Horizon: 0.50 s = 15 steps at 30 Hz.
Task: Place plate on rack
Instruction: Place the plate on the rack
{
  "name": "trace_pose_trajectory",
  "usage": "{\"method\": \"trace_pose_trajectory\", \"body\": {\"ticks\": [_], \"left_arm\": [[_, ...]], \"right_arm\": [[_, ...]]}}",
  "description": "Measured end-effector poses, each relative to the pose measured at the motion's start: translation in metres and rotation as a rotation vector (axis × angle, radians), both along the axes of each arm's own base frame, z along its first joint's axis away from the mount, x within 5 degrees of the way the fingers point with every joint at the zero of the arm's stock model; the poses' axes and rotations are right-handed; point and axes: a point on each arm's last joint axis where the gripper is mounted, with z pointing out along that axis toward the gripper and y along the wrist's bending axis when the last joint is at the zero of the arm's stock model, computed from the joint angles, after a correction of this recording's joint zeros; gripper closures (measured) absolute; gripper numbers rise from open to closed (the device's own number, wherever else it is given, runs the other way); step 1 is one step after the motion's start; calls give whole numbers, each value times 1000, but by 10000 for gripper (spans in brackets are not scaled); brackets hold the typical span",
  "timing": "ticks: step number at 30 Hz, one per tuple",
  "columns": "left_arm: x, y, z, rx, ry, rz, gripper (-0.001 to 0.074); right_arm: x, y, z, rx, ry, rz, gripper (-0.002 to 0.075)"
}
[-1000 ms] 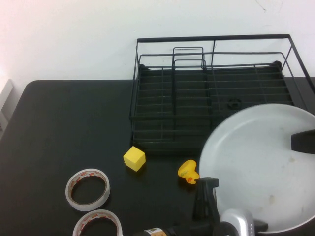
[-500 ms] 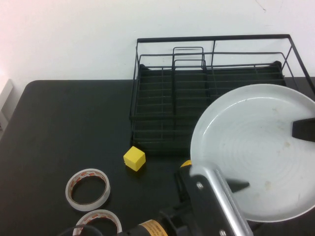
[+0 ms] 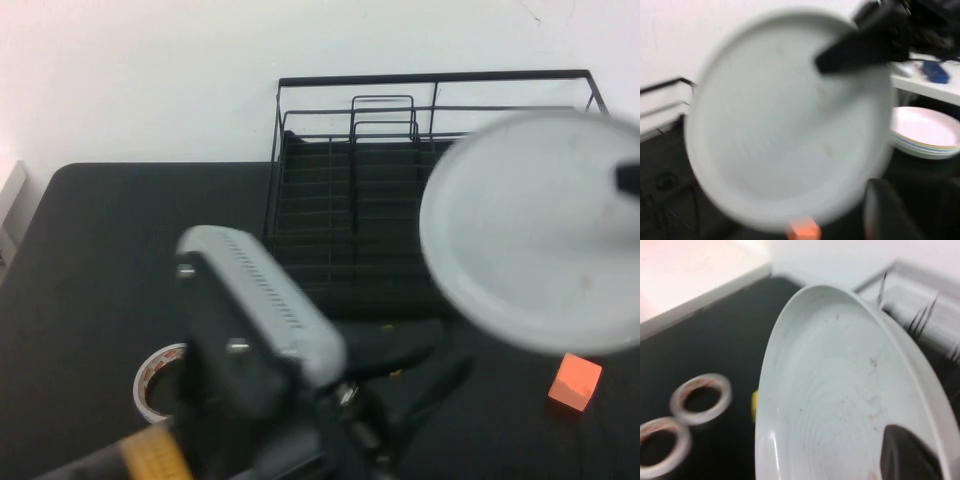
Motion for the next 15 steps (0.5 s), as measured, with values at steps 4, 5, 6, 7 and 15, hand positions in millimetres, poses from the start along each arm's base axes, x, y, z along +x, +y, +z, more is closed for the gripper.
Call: {"method": "trace_pose_trajectory", "body": {"ticks": [4,5,6,7,15], "left_arm": [[-17,23,11,-23,78,-54,694],[-19,27,10,-23,88,-58,706],[-23,35,10,-43,94,-59,717],[-26,42,7,-61,116,-55,723],[-39,98,-41,-278,341,84,735]], "right_arm": [[7,0,41,-61,-196,38,611],[9,1,51,-64,-235,56,611],[12,2,62,-69,-269,75,611],[15,3,71,-76,-295,106,611],[60,11,100,-115,-358,386,611]]}}
